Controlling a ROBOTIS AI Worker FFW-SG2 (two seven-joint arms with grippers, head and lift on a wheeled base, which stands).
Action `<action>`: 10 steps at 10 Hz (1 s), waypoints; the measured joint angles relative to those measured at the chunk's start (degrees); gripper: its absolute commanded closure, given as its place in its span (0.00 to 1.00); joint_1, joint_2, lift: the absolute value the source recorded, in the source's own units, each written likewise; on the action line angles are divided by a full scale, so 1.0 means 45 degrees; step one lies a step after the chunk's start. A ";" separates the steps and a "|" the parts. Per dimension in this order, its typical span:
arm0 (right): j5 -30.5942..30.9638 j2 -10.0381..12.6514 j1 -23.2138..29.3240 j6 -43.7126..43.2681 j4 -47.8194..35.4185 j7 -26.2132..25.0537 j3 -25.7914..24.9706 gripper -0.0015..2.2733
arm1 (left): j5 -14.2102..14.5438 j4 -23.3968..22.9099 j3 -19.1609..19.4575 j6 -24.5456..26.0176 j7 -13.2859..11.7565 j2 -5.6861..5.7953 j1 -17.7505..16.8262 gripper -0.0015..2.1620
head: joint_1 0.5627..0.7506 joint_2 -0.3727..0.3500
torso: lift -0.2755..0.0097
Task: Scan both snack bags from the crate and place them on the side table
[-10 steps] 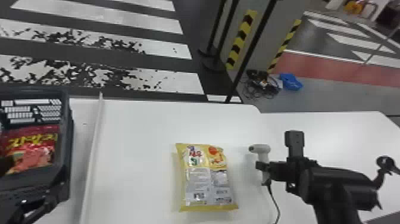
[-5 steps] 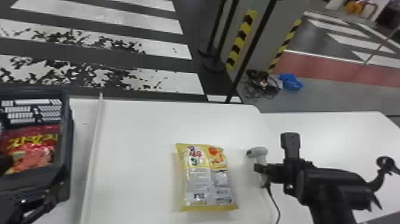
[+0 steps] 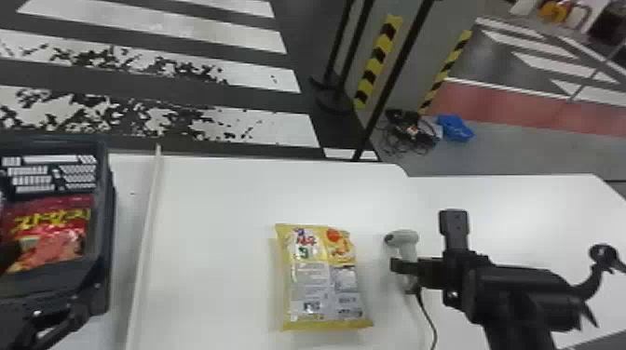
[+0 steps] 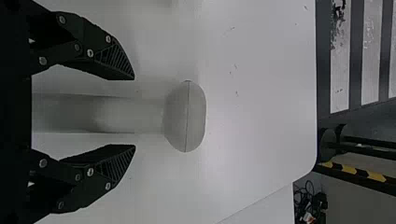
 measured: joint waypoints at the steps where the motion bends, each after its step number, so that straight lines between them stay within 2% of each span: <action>1: 0.0010 0.0002 0.0048 0.0017 -0.0102 -0.0037 -0.0140 0.03 | 0.0000 -0.0005 -0.0010 0.0000 0.0000 0.0007 0.0000 0.03 | 0.70 0.03 | 0.63; 3: -0.0003 0.0071 0.0401 0.0258 -0.0952 -0.0153 -0.0618 0.03 | 0.0000 -0.0006 -0.0007 0.0000 0.0007 0.0016 0.0000 0.03 | 0.70 0.03 | 0.63; 6: -0.0266 0.0352 0.1369 0.1245 -0.3520 -0.0225 -0.1452 0.03 | 0.0003 -0.0028 0.0000 -0.0036 0.0092 0.0017 -0.0036 0.03 | 0.70 0.03 | 0.63; 9: -0.2108 0.1533 0.2126 0.2201 -0.6226 -0.0412 -0.1985 0.03 | 0.0032 -0.0027 -0.0044 -0.0060 0.0102 0.0014 -0.0072 0.03 | 0.70 0.03 | 0.63; 10: -0.2453 0.1921 0.2357 0.2629 -0.6936 -0.0443 -0.1761 0.03 | 0.0046 -0.0025 -0.0010 -0.0081 0.0116 0.0012 -0.0043 0.03 | 0.70 0.08 | 0.63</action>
